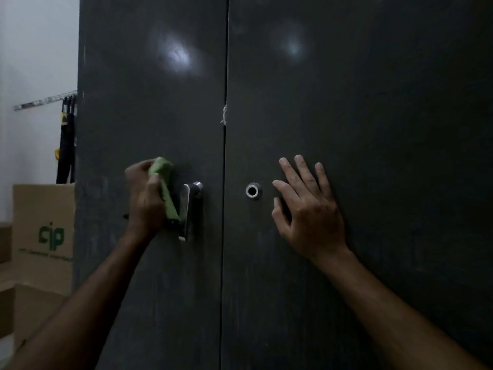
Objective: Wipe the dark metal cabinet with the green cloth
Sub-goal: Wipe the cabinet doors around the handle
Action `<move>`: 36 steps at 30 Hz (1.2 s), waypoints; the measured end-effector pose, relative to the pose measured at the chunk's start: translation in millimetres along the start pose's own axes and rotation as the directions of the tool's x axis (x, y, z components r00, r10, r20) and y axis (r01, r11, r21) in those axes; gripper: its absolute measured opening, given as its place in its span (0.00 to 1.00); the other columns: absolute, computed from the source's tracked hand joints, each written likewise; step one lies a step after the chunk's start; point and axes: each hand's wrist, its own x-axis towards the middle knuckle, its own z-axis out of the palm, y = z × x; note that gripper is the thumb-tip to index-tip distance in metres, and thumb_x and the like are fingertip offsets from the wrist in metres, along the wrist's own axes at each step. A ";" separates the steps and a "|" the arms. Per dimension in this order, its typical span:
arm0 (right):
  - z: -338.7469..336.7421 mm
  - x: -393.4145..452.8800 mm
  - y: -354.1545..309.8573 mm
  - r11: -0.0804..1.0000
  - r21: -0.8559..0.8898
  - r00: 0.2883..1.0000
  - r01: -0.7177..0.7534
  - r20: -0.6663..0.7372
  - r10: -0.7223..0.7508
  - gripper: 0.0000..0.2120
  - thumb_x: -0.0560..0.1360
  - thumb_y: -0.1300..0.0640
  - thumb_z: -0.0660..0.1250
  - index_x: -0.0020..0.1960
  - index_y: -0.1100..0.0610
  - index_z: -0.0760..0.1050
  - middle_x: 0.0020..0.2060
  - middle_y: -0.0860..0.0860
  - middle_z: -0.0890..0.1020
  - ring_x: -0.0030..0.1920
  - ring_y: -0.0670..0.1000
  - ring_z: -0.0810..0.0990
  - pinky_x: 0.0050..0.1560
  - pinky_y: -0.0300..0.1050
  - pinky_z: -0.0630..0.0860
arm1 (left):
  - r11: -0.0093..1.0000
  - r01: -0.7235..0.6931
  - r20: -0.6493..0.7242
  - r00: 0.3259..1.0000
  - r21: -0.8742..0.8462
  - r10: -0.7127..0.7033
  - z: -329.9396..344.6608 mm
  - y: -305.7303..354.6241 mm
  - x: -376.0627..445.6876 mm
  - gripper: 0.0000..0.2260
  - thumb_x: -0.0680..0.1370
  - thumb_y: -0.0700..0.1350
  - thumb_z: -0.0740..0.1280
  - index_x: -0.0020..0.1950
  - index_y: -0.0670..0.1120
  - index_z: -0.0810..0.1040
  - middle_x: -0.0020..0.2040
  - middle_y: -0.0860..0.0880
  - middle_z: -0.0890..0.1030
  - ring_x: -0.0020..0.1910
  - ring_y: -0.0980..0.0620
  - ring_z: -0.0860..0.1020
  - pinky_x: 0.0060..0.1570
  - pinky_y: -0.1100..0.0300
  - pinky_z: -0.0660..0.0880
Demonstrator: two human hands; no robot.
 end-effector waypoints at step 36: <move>-2.0 0.1 -1.6 1.000 0.018 1.000 0.001 -0.002 -0.001 0.14 0.75 0.54 0.66 0.59 0.56 0.79 0.74 0.55 0.69 0.77 0.56 0.61 0.77 0.61 0.56 | 0.948 -0.244 0.690 0.723 0.206 0.036 -1.2 98.0 64.6 0.10 0.72 0.45 0.77 0.52 0.49 0.84 0.46 0.54 0.76 0.43 0.58 0.77 0.41 0.63 0.75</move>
